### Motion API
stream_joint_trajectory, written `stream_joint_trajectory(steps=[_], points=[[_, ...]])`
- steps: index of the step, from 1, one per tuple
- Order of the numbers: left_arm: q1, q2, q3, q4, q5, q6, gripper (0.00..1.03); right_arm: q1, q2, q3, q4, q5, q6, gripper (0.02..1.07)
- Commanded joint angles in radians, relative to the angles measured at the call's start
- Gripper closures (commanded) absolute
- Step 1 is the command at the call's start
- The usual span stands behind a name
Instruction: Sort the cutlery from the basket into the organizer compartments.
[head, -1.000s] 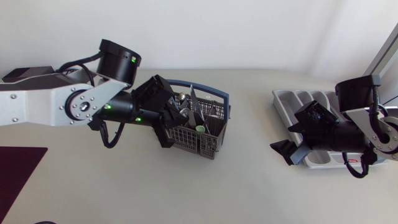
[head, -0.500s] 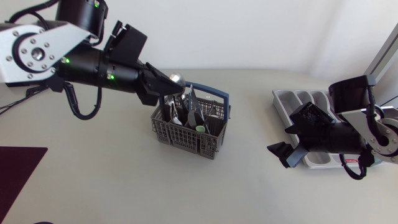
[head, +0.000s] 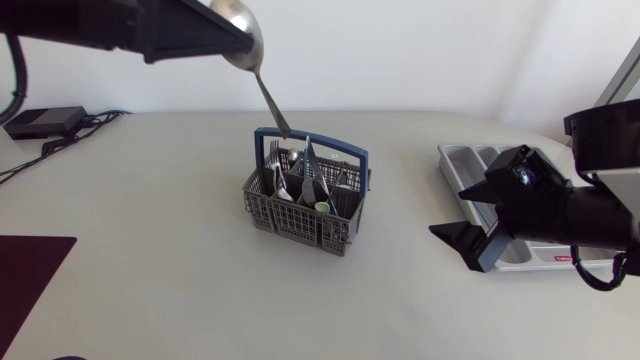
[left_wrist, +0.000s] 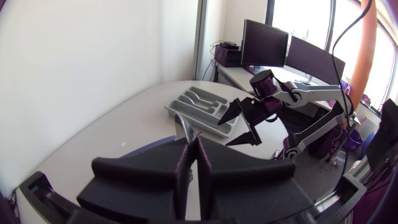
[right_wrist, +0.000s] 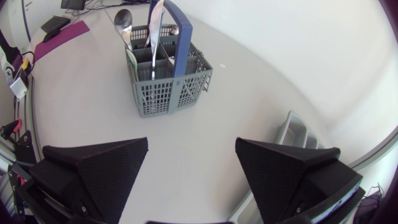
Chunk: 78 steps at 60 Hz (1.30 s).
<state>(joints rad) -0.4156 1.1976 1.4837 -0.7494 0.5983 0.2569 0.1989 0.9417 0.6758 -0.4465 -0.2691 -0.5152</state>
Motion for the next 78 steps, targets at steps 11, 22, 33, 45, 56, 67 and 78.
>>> stream_joint_trajectory(steps=[11,22,33,45,56,67,78], points=[[-0.069,-0.004,0.056,-0.022,0.017,-0.064,1.00,0.059,-0.067,0.070,-0.054,-0.012,0.064,0.06],[-0.118,0.033,0.056,-0.005,0.057,-0.085,1.00,0.091,-0.095,0.110,-0.084,-0.036,0.083,0.06],[-0.094,0.135,0.013,0.039,0.216,-0.094,1.00,0.100,-0.098,0.146,-0.081,-0.117,0.112,0.06],[-0.086,0.234,0.009,0.079,0.311,-0.093,1.00,0.169,-0.072,0.166,-0.034,-0.128,0.150,0.07],[-0.101,0.321,0.012,0.096,0.360,-0.073,1.00,0.203,-0.011,0.183,0.014,-0.153,0.172,0.07],[-0.120,0.370,0.027,0.111,0.373,-0.071,1.00,0.214,0.055,0.211,0.061,-0.183,0.187,0.09],[-0.130,0.405,0.046,0.113,0.391,-0.071,1.00,0.240,0.126,0.229,0.101,-0.186,0.196,0.11]])
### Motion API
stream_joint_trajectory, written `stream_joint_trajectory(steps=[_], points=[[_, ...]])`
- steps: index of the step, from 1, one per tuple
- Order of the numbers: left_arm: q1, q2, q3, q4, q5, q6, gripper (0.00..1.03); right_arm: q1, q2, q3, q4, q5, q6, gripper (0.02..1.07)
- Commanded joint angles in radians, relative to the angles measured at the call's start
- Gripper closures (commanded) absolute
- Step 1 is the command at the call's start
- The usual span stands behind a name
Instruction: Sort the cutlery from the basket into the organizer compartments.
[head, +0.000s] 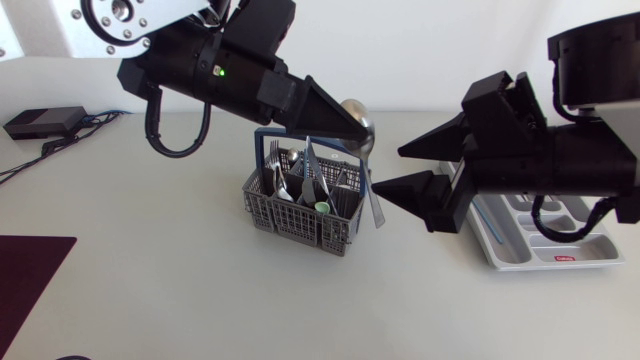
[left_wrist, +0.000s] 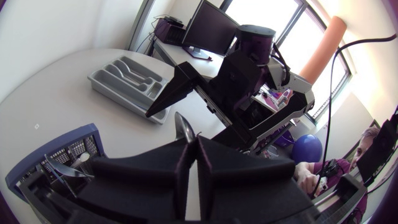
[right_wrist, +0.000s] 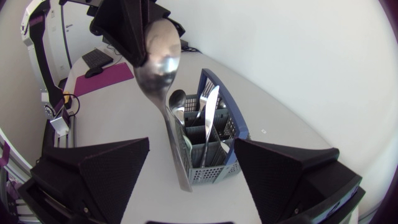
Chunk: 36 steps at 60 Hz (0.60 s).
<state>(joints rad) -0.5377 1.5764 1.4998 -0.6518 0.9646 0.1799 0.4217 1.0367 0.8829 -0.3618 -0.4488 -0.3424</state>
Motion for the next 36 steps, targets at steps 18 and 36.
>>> stream_joint_trajectory(steps=[18,36], points=[[-0.011,0.047,0.037,0.020,0.045,0.004,1.00,0.031,0.095,0.014,0.069,-0.030,0.023,0.30],[-0.011,0.050,0.040,0.020,0.052,0.000,1.00,0.034,0.131,0.005,0.093,-0.070,0.022,0.67]])
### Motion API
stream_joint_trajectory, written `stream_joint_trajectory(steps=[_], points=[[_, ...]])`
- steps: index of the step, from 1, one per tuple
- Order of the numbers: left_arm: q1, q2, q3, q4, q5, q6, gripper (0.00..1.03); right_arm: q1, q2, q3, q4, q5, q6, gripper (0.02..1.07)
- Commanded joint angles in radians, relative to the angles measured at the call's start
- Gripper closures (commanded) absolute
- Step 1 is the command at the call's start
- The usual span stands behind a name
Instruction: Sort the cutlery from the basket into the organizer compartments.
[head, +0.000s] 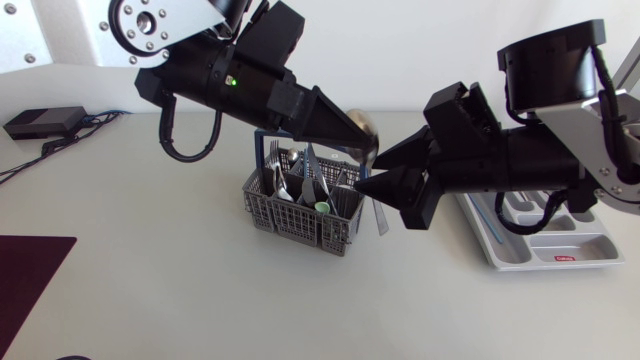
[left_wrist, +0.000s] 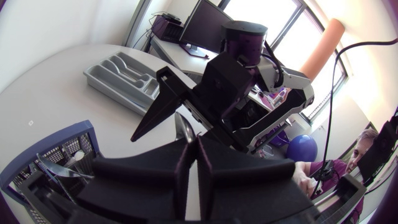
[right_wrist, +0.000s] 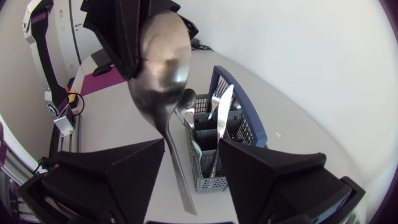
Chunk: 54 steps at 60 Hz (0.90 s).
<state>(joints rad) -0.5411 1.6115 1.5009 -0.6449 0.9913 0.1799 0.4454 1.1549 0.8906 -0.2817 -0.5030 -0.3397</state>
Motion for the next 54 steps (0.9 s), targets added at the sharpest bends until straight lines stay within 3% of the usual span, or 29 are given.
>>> stream_joint_trajectory(steps=[1,9,20,41,54], points=[[-0.008,0.014,0.039,0.013,0.024,0.000,1.00,0.010,0.011,-0.004,0.013,-0.017,0.019,0.69],[-0.007,0.014,0.039,0.014,0.024,-0.002,1.00,0.021,0.008,-0.015,0.012,-0.023,0.018,1.01],[-0.003,0.016,0.042,0.034,0.024,-0.017,1.00,0.021,0.005,-0.019,-0.007,-0.037,0.021,1.02],[0.030,0.014,0.053,0.077,0.023,-0.069,0.56,-0.002,-0.011,-0.036,-0.037,-0.031,0.021,1.02],[0.078,0.013,0.065,0.110,-0.048,-0.092,0.49,-0.062,-0.026,-0.047,-0.063,-0.019,0.018,1.01]])
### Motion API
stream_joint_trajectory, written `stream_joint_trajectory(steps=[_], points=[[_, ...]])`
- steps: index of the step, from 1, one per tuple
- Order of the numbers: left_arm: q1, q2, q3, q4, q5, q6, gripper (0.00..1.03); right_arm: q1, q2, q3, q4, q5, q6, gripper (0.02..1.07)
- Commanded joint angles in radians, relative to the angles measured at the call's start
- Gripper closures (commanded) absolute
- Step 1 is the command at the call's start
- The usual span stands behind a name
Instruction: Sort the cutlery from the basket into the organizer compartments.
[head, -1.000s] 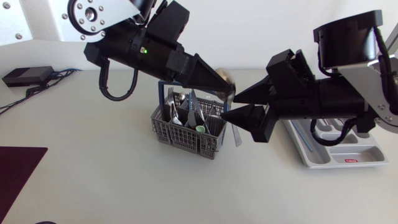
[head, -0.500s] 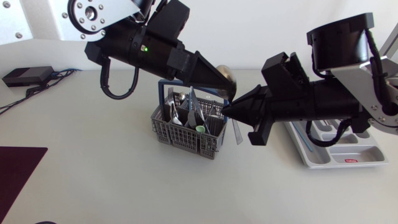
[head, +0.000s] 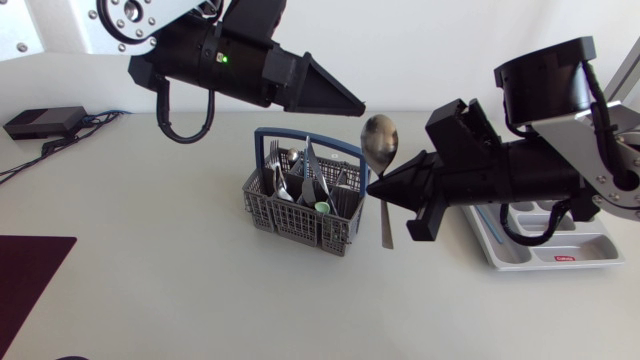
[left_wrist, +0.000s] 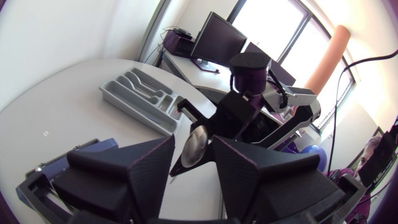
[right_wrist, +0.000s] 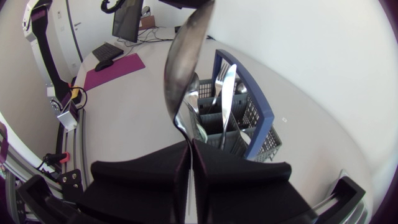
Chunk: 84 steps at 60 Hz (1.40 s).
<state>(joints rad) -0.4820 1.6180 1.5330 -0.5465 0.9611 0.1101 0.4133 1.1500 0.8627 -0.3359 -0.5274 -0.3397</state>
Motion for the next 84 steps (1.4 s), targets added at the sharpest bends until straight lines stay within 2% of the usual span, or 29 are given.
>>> stream_joint_trajectory(steps=[1,7,12,24,29,39,60,84], points=[[0.022,0.006,0.033,0.013,-0.027,-0.021,0.49,-0.038,-0.022,-0.019,-0.011,0.007,0.016,1.02],[0.026,0.002,0.030,0.020,-0.124,-0.004,0.49,-0.114,-0.030,-0.014,-0.029,0.010,0.005,1.02],[0.023,-0.004,0.024,0.020,-0.217,0.020,0.49,-0.172,-0.035,-0.011,-0.034,0.066,-0.018,1.02],[-0.050,0.000,-0.014,0.054,-0.579,0.111,0.49,-0.330,0.016,-0.001,0.034,0.257,-0.068,1.02],[-0.075,0.002,-0.039,0.080,-0.685,0.132,0.49,-0.387,0.070,0.016,0.074,0.308,-0.071,1.02],[-0.112,-0.024,-0.086,0.094,-0.811,0.178,0.49,-0.516,0.211,0.079,0.140,0.388,-0.071,1.02],[-0.113,-0.112,-0.172,0.134,-0.907,0.209,0.49,-0.628,0.516,0.225,0.278,0.532,-0.067,1.02],[-0.109,-0.164,-0.240,0.151,-0.937,0.207,0.50,-0.689,0.698,0.363,0.302,0.564,-0.055,1.02]])
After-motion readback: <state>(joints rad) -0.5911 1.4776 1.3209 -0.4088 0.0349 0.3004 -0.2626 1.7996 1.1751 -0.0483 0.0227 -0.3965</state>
